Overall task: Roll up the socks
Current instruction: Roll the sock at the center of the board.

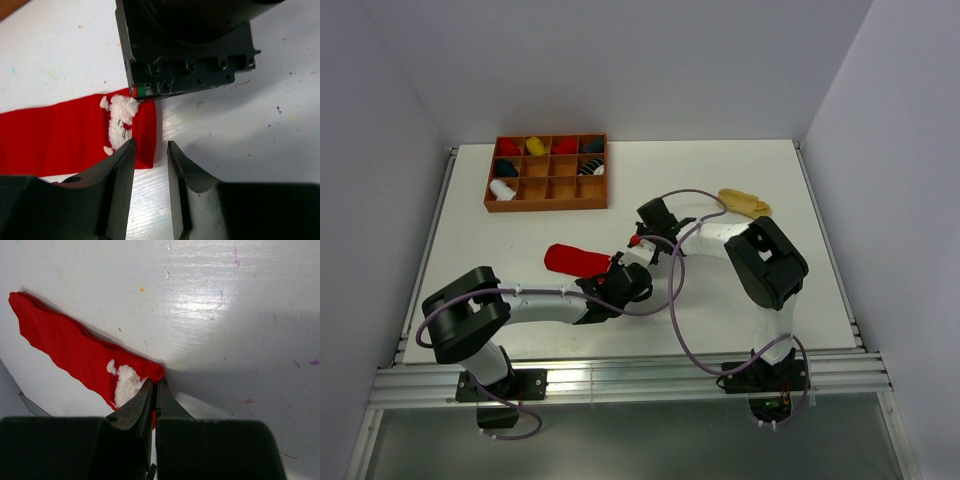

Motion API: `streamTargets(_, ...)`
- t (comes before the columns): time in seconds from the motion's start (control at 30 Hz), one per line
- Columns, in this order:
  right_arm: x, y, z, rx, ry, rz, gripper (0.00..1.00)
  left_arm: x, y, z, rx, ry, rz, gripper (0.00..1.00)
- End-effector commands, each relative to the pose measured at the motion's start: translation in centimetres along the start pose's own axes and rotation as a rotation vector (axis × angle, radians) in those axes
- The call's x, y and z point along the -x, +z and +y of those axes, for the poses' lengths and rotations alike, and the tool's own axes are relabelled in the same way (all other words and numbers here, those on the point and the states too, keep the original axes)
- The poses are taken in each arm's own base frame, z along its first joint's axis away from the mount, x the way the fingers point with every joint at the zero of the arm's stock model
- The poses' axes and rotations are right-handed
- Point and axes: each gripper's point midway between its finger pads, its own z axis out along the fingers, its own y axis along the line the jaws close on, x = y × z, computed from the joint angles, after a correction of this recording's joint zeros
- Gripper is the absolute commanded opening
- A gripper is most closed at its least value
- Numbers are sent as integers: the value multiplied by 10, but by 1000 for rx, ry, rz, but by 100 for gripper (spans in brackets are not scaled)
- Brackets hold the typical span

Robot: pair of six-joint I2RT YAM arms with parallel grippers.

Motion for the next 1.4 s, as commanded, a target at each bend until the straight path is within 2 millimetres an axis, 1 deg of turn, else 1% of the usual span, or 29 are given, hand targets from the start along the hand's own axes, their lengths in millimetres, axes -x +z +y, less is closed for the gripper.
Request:
streamTargets(0.0, -9, 4, -15, -69, -9, 36, 0, 31, -4, -9, -12, -12, -83, 36)
streamTargets(0.1, -10, 6, -15, -72, -9, 40, 0, 33, -6, -17, -46, -8, -85, 35)
streamTargets(0.23, -11, 6, -16, -71, -9, 46, 0, 25, -3, -19, -49, -1, -66, 32)
streamTargets(0.27, -12, 6, -17, -74, -8, 48, 0, 19, 0, -18, -33, 6, -50, 32)
streamTargets(0.37, -13, 7, -17, -71, -8, 51, 0, 12, 6, -14, 8, 2, -27, 31)
streamTargets(0.43, -12, 7, -17, -70, -7, 50, 0, 3, 10, -12, 22, 12, 2, 31)
streamTargets(0.57, -13, 7, -17, -67, -8, 52, 0, -1, 15, -7, 44, 10, 17, 32)
streamTargets(0.6, -13, 7, -17, -67, -7, 53, 0, -1, 17, -4, 63, 9, 17, 32)
streamTargets(0.73, -15, 8, -18, -65, -7, 59, 0, -1, 18, 2, 85, 10, 15, 33)
streamTargets(0.87, -16, 9, -18, -64, -5, 65, 0, -2, 17, 6, 102, 3, 13, 33)
streamTargets(1.0, -16, 9, -18, -64, -6, 65, 0, -7, 20, 10, 105, -10, 32, 34)
streamTargets(1.17, -17, 10, -18, -61, -6, 72, 0, -19, 22, 10, 104, -2, 72, 34)
streamTargets(1.23, -17, 10, -17, -56, -5, 71, 0, -20, 23, 10, 106, -14, 76, 36)
streamTargets(1.3, -17, 11, -17, -54, -5, 73, 0, -33, 23, 14, 124, 8, 113, 37)
streamTargets(1.37, -18, 11, -17, -55, -4, 77, 0, -38, 25, 15, 139, 14, 129, 38)
